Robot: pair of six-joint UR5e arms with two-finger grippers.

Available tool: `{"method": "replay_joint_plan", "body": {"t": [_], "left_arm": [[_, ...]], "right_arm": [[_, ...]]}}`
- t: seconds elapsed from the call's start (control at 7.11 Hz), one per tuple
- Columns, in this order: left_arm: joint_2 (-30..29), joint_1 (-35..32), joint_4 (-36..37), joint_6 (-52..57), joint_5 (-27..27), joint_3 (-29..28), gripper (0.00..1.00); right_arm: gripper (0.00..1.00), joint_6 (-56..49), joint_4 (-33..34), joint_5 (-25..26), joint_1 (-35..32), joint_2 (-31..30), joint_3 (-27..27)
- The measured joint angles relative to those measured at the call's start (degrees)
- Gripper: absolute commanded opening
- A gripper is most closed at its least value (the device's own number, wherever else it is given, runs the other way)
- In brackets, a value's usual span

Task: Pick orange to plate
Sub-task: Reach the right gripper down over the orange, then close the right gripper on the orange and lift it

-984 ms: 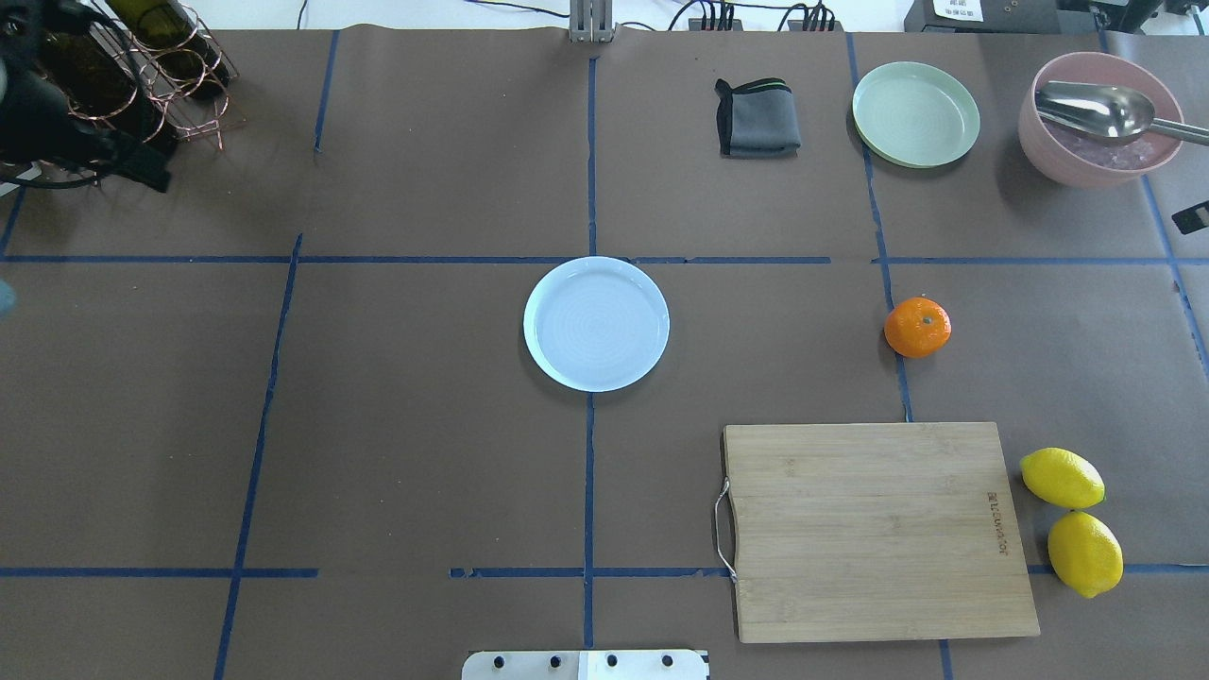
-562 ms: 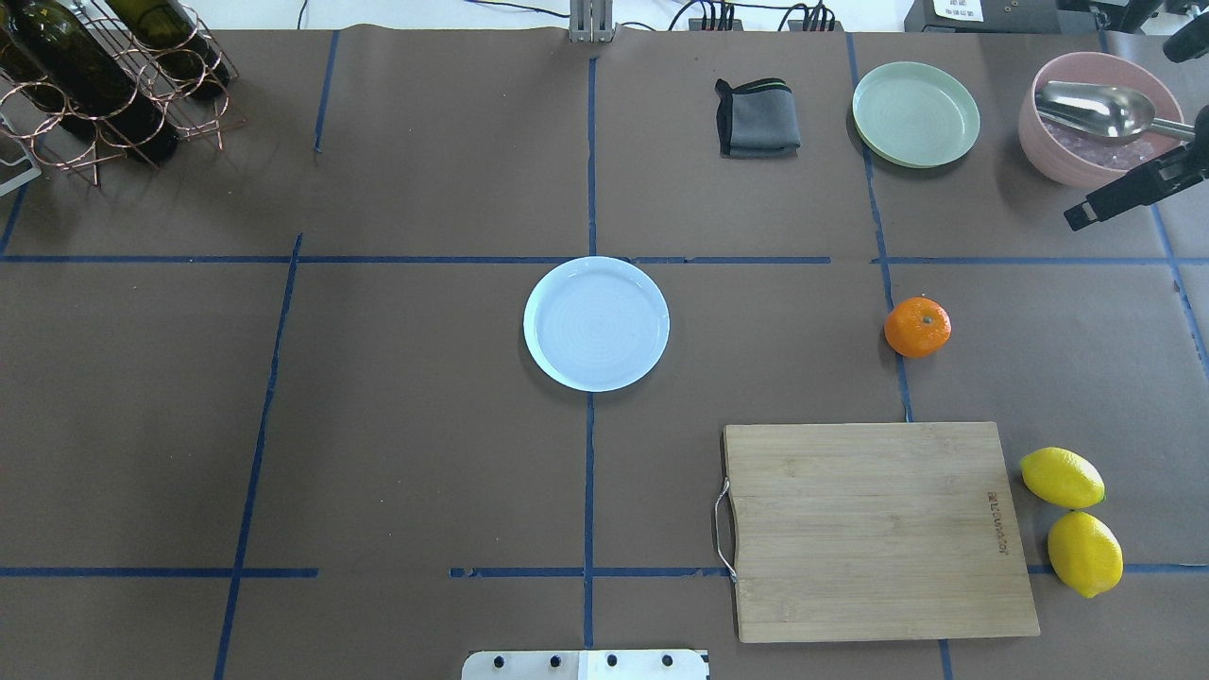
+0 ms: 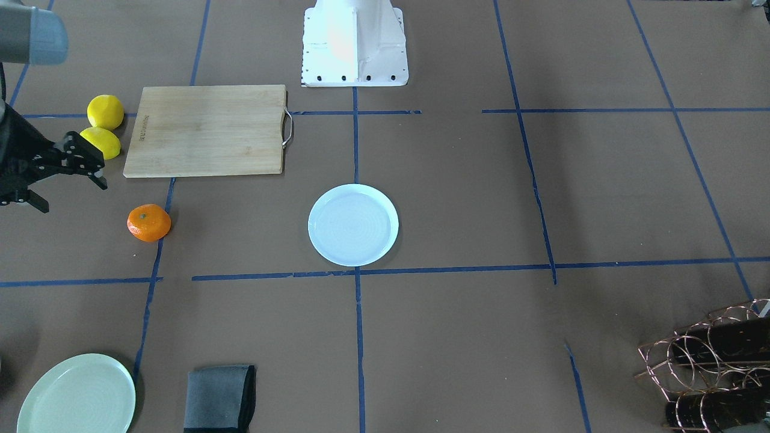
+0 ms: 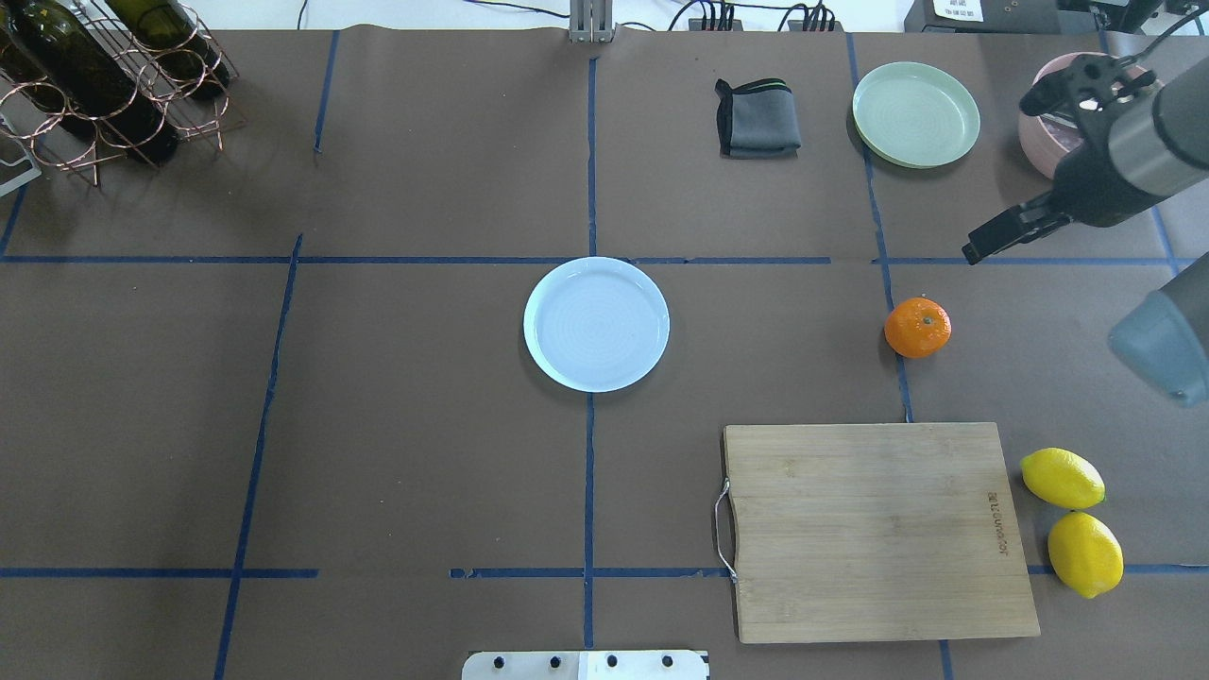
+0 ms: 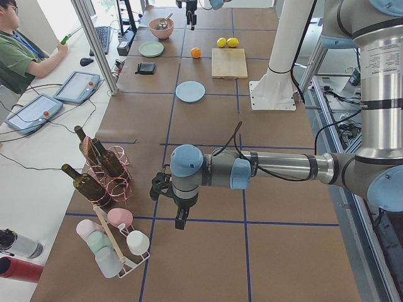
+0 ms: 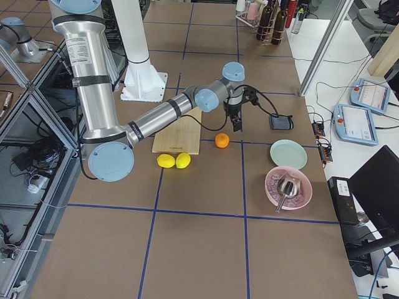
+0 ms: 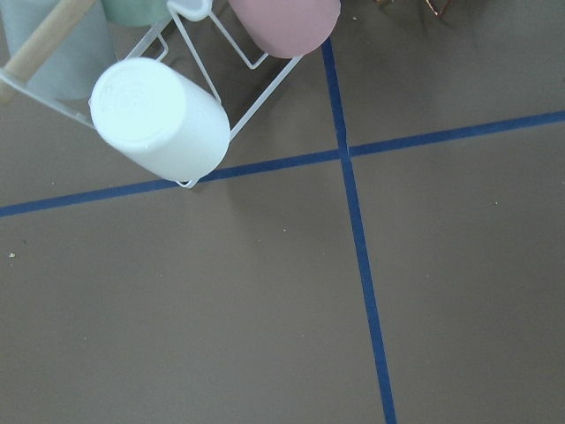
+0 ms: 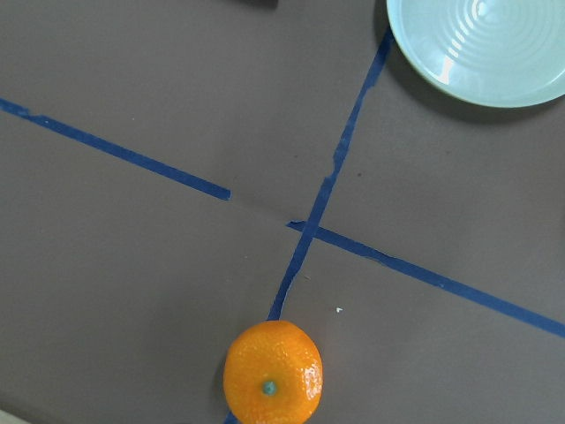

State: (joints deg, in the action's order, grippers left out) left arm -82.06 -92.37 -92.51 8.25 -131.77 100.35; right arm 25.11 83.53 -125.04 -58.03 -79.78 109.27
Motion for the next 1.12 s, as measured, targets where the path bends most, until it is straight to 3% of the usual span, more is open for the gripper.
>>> {"method": "replay_joint_plan", "body": {"t": [0.56, 1.12], "left_arm": [[-0.2, 0.0, -0.2, 0.1, -0.2, 0.7, 1.0], [-0.5, 0.0, -0.3, 0.2, -0.2, 0.8, 1.0]], "right_arm": [[1.0, 9.4, -14.9, 8.1, 8.7, -0.5, -9.7], [1.0, 11.5, -16.5, 10.7, 12.1, -1.2, -11.1]]}}
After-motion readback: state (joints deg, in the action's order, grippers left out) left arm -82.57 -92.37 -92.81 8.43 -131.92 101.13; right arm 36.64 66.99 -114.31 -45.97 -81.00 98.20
